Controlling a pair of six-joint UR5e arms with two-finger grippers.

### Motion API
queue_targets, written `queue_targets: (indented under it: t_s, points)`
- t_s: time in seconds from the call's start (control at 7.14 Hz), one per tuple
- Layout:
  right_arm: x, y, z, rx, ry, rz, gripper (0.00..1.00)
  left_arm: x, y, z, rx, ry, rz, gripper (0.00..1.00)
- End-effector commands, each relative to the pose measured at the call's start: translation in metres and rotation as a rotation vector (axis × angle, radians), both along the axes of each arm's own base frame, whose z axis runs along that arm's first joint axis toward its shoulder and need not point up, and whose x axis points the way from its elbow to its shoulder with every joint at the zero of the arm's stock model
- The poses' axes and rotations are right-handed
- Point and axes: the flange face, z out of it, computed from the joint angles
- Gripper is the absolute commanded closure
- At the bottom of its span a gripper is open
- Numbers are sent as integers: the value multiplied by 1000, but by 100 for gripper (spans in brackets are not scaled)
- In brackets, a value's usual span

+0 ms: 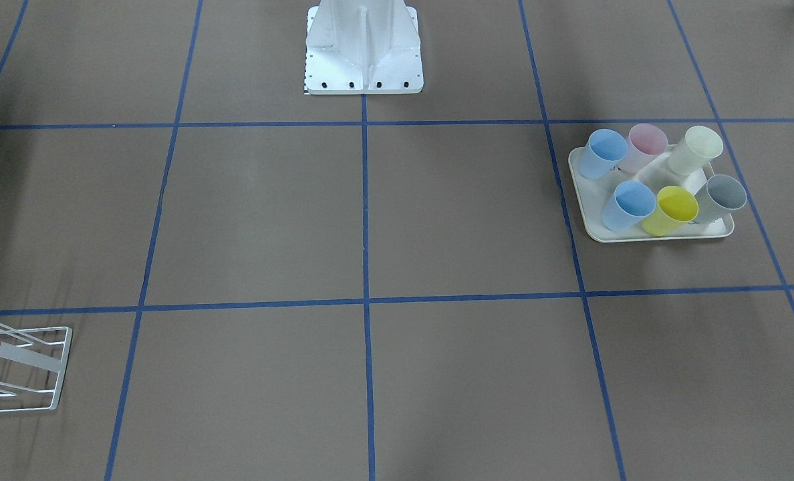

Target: Transfer IKEA cup to right arm and place on rack

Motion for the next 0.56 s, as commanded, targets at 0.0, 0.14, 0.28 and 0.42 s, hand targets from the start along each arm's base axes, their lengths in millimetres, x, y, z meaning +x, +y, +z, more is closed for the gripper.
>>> queue_targets:
  t_s: [0.0, 0.14, 0.28, 0.42]
  points:
    - [-12, -14, -19, -41, -7, 9, 0, 48, 34, -19, -107, 28, -4, 0]
    - [-16, -27, -37, -80, -8, 16, 0, 54, 63, -13, -129, 42, -22, 0]
    - [-22, -36, -57, -114, -7, 6, 0, 68, 94, -2, -145, 70, -38, 0]
    - [-28, -35, -73, -134, -8, -2, 0, 84, 115, 2, -161, 92, -35, 0]
